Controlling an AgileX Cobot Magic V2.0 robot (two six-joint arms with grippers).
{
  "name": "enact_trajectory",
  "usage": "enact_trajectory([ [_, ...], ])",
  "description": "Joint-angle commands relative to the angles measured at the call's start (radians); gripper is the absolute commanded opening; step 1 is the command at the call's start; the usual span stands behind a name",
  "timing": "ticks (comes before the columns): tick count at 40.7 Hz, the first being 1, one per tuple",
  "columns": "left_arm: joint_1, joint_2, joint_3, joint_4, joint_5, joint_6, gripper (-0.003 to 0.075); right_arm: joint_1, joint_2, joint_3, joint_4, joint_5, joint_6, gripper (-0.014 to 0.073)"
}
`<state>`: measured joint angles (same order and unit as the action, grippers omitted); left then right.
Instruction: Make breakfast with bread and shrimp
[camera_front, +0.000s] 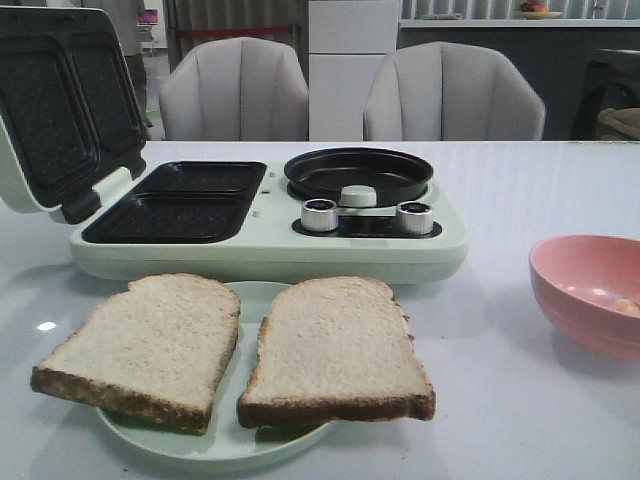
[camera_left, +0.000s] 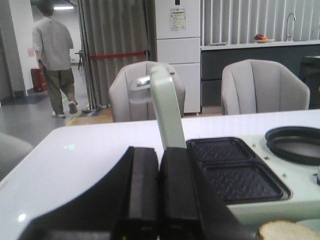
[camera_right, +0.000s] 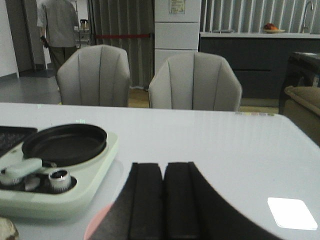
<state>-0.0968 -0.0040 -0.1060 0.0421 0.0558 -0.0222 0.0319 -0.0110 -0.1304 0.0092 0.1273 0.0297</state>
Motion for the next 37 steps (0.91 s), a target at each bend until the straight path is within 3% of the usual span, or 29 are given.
enact_trajectory([
  [1, 0.002, 0.005, -0.146, -0.002, -0.010, -0.002, 0.0101, -0.007, -0.003, -0.159, 0.003, 0.001, -0.007, 0.0034],
  [16, 0.002, 0.254, -0.577, -0.002, 0.499, -0.002, 0.0101, -0.007, 0.261, -0.531, 0.001, 0.321, -0.007, 0.0034],
  [26, 0.002, 0.339, -0.572, -0.007, 0.591, -0.002, 0.0101, -0.007, 0.423, -0.530, 0.001, 0.435, -0.007, 0.0034],
  [37, 0.002, 0.369, -0.503, -0.013, 0.579, -0.002, 0.0105, -0.007, 0.533, -0.487, 0.003, 0.500, -0.007, 0.0035],
])
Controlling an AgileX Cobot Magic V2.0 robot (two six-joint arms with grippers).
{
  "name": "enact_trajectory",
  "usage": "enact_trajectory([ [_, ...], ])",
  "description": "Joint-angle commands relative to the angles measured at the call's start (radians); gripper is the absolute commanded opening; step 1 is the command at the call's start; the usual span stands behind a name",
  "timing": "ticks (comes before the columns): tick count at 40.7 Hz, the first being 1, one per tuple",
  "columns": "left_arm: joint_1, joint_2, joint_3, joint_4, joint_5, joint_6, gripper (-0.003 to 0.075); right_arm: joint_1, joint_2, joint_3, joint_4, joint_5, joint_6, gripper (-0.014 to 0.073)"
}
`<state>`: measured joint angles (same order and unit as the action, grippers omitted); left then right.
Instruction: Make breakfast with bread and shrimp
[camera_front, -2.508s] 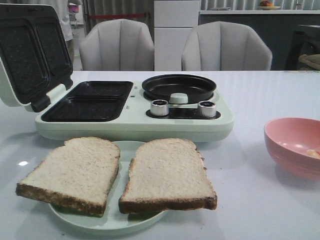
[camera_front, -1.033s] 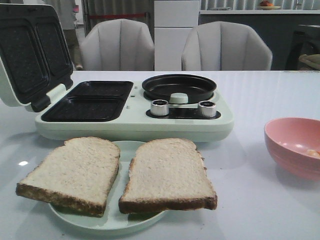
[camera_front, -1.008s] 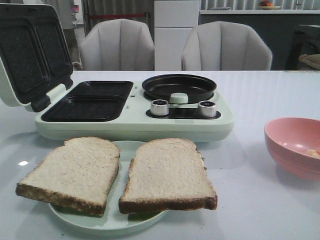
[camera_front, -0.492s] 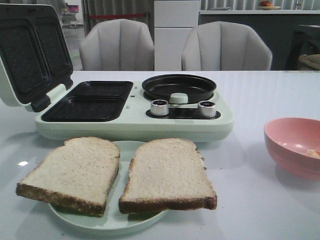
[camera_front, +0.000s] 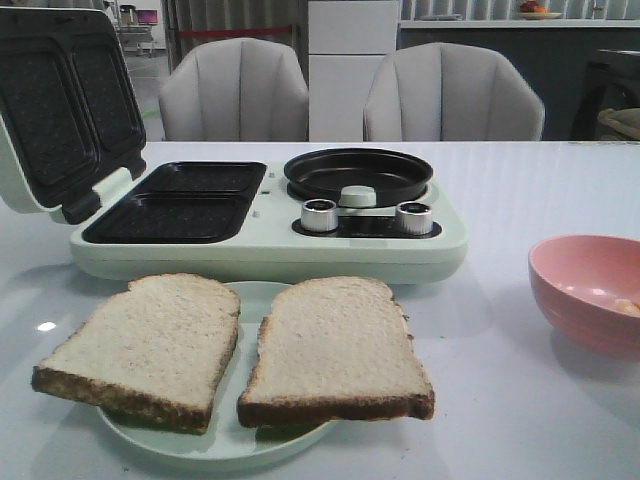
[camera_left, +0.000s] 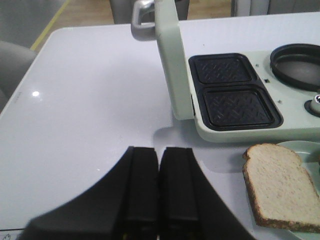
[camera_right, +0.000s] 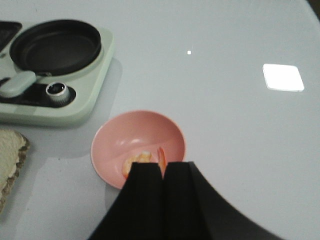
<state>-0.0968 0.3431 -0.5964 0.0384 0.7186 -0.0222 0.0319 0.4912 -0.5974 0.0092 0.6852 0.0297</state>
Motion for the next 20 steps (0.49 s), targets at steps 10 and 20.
enact_trajectory([
  [10, 0.002, 0.047, 0.022, -0.017, -0.084, -0.002, 0.0540, -0.007, 0.064, -0.009, 0.003, -0.066, -0.007, 0.0447],
  [20, -0.075, 0.114, 0.022, -0.038, -0.100, 0.080, 0.0603, -0.007, 0.065, -0.009, 0.003, -0.093, -0.007, 0.0622],
])
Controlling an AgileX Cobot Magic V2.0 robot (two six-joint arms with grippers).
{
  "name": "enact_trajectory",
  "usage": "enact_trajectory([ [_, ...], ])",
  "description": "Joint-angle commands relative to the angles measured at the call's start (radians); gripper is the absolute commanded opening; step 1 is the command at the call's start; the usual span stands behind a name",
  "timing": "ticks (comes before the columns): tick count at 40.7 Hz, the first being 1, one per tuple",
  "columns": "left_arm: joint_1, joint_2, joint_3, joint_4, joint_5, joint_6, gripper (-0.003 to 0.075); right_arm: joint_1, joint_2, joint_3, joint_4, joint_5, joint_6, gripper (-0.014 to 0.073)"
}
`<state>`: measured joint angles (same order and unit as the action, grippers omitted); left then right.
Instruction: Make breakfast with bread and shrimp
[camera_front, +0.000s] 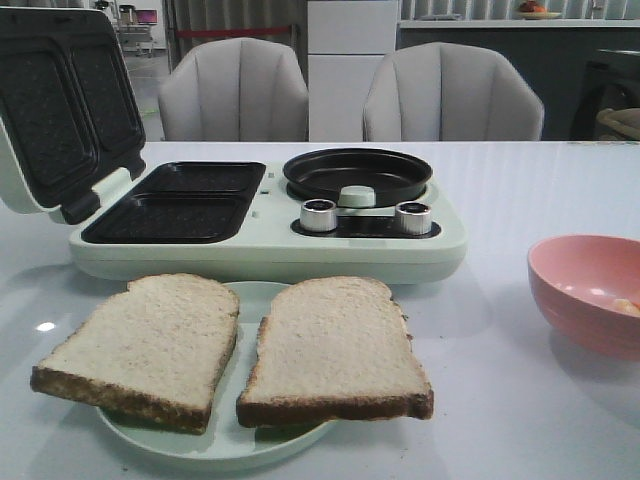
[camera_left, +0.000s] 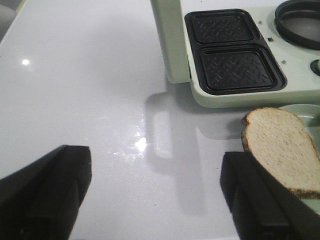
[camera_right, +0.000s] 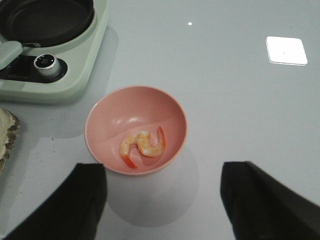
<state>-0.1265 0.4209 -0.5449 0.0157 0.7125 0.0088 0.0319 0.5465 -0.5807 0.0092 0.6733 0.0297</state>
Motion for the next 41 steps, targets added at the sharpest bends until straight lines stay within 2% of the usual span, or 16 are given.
enact_trajectory([
  [1, -0.064, 0.044, -0.029, -0.016, -0.094, 0.073, 0.0603, -0.007, 0.010, -0.026, 0.003, -0.081, -0.007, 0.0622],
  [14, -0.419, 0.239, -0.012, 0.005, -0.140, 0.399, 0.0603, -0.007, 0.010, -0.026, 0.003, -0.081, -0.007, 0.0622],
  [25, -0.615, 0.492, 0.023, 0.290, -0.191, 0.407, 0.0603, -0.007, 0.010, -0.026, 0.003, -0.081, -0.007, 0.0622],
  [30, -0.667, 0.602, 0.023, 0.437, -0.248, 0.296, 0.0602, -0.007, 0.010, -0.026, 0.003, -0.081, -0.007, 0.0622],
  [41, -0.736, 0.826, 0.023, 0.968, -0.264, -0.165, 0.0602, -0.007, 0.010, -0.026, 0.003, -0.081, -0.007, 0.0622],
])
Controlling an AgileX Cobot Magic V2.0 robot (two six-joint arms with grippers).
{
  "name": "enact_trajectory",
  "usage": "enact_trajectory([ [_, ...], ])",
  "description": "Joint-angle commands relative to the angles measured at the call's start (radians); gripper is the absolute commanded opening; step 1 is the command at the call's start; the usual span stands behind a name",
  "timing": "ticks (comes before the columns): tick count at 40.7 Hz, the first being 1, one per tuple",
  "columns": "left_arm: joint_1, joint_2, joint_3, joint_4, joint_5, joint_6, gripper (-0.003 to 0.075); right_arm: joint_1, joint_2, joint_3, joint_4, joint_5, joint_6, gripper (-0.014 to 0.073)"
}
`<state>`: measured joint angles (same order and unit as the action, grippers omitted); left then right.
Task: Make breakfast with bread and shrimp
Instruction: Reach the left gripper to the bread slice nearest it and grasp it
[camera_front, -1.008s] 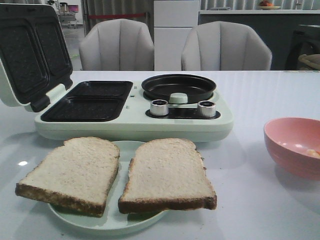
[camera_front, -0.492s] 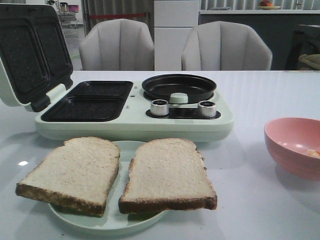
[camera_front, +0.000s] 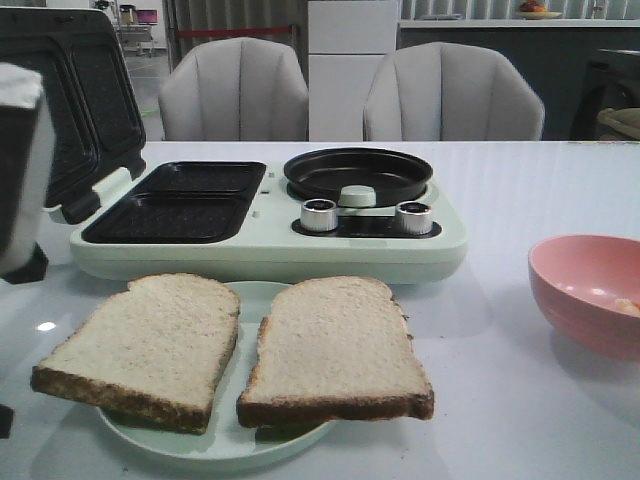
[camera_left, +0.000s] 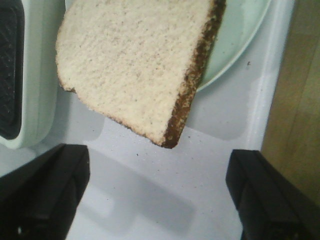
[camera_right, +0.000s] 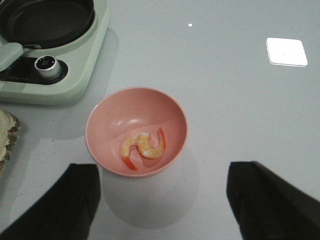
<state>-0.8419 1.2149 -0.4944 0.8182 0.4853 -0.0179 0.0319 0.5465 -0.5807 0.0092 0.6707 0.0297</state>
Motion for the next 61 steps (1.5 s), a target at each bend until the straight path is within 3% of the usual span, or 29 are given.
enact_trajectory([
  [1, -0.023, 0.046, -0.028, 0.196, -0.037, -0.178, 0.0602, -0.007, 0.010, -0.026, 0.003, -0.078, -0.007, 0.0622],
  [12, -0.027, 0.217, -0.030, 0.503, 0.002, -0.428, 0.0602, -0.007, 0.010, -0.026, 0.003, -0.078, -0.007, 0.0622],
  [21, -0.027, 0.298, -0.061, 0.603, 0.025, -0.524, 0.0595, -0.007, 0.010, -0.026, 0.003, -0.078, -0.007, 0.0622],
  [26, -0.027, 0.325, -0.076, 0.609, 0.053, -0.526, 0.0510, -0.007, 0.010, -0.026, 0.003, -0.078, -0.007, 0.0622],
  [39, -0.027, 0.320, -0.078, 0.594, 0.068, -0.526, 0.0183, -0.007, 0.010, -0.026, 0.003, -0.078, -0.007, 0.0622],
  [44, -0.029, 0.311, -0.078, 0.587, 0.098, -0.526, 0.0100, -0.007, 0.010, -0.026, 0.003, -0.078, -0.007, 0.0622],
  [61, -0.120, 0.160, -0.082, 0.581, 0.286, -0.526, 0.0100, -0.007, 0.010, -0.026, 0.003, -0.078, -0.007, 0.0622],
])
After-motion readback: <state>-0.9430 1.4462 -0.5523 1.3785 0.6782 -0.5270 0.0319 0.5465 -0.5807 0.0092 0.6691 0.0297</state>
